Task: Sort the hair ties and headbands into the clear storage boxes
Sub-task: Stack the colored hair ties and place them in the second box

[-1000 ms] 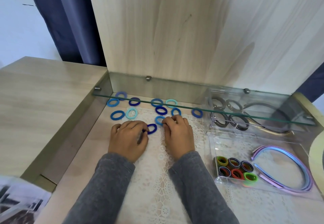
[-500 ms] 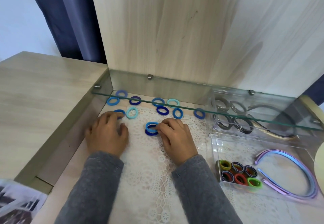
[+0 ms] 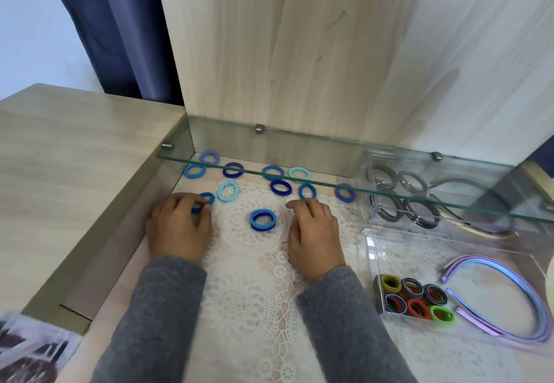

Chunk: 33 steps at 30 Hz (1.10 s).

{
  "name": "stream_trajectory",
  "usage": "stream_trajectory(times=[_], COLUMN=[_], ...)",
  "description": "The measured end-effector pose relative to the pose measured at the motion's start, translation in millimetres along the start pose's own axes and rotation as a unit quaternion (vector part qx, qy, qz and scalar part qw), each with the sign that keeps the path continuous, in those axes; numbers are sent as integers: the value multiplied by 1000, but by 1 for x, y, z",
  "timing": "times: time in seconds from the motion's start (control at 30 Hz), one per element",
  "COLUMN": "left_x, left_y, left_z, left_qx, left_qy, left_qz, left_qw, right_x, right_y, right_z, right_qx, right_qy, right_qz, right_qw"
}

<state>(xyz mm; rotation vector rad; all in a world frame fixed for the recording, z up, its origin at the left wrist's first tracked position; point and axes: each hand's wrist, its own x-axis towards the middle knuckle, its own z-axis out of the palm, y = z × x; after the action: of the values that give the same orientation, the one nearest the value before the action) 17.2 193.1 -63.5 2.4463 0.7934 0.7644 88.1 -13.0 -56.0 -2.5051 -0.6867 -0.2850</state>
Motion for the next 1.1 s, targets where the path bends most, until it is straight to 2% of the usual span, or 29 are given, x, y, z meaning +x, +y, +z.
stream_trajectory(times=[0.07,0.13,0.23,0.33,0.67,0.83,0.97,1.1], left_x=[-5,-9,-18,-26,-27,-29,-28,-27], left_y=[7,16,31,42,44,46,48,50], left_z=[-3,-4,-1,4,8,6,3,4], left_qx=[-35,-63,-58,-35,24,0,-26,-6], left_qy=[27,41,12,-20,-82,-88,-86,-91], left_qz=[32,111,221,267,259,238,209,200], left_qw=[999,991,973,963,962,967,974,976], right_x=[0,1,0,-1,-1,-4,-2,2], right_y=[0,0,-1,-1,-2,-8,-11,-17], right_z=[0,1,1,1,-3,-10,-9,-12], right_qx=[-1,-4,-6,-10,-1,59,17,-18], right_qy=[-4,-3,7,-2,-17,-46,-67,-95], right_qz=[3,5,4,6,5,-55,-76,-73], right_qw=[1000,1000,1000,1000,1000,996,995,993])
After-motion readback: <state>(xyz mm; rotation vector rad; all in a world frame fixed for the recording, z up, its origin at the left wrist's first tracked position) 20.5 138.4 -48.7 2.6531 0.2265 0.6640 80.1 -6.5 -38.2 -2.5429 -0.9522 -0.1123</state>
